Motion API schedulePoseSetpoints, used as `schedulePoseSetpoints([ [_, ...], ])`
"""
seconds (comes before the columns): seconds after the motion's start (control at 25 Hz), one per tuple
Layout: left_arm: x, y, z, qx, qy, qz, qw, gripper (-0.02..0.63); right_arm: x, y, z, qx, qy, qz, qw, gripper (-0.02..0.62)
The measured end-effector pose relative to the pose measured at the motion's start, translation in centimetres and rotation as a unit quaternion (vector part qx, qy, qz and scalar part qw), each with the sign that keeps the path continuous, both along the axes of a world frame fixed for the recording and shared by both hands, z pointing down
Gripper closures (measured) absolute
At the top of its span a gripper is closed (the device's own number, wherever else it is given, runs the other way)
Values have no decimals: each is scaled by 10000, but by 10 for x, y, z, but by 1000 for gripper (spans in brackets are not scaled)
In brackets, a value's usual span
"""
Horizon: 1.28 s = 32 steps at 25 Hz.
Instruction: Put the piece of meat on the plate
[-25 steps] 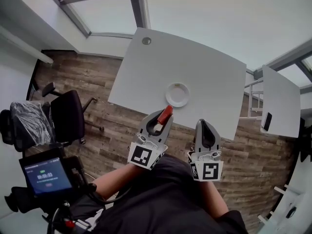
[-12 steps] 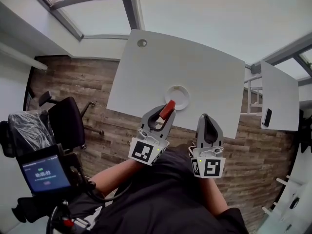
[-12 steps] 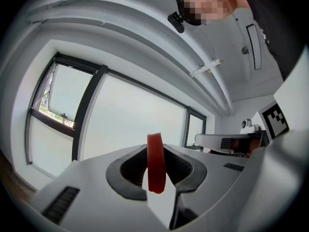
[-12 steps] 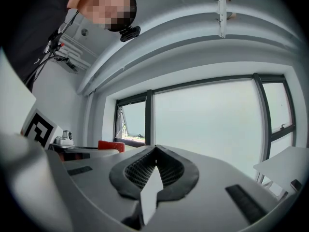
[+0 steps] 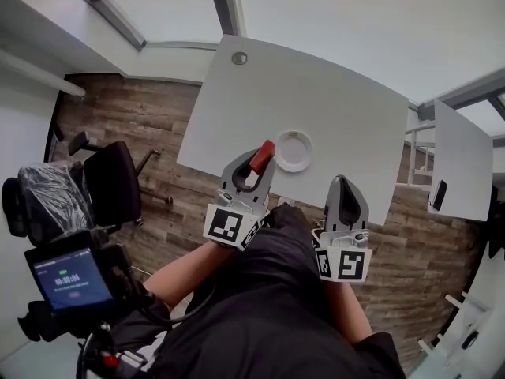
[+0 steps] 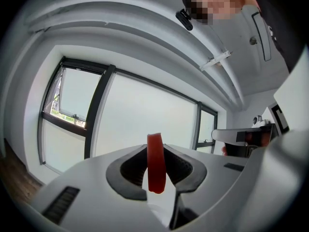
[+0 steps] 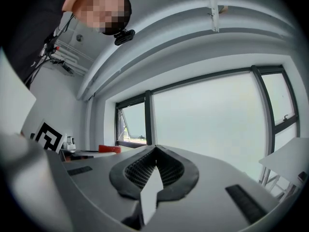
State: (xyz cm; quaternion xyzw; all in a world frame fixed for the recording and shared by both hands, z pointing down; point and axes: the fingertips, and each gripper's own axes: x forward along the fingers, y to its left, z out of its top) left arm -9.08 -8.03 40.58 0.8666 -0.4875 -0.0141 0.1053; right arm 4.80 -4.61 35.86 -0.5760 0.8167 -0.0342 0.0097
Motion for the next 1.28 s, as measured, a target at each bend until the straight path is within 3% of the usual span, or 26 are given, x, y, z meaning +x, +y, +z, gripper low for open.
schedulePoseSetpoints([
  [0.24,26,6,19,-281,-60,36,9996,512,10,-7,-5,-19,136,-231,9996,591],
  [0.48,46,0,66,-826,-253,18,9963,512,32,-13,-2,-36,71,-275,9996,591],
  [0.68,44,-15,88,-931,-373,72,9949,512,30,-30,-6,56,118,-365,9992,591],
  [0.88,70,-24,119,-1137,-526,116,9920,512,46,-37,0,88,141,-532,9984,591],
  [1.28,102,-43,183,-1330,-1086,480,9840,512,95,-59,12,146,173,-120,9997,591],
])
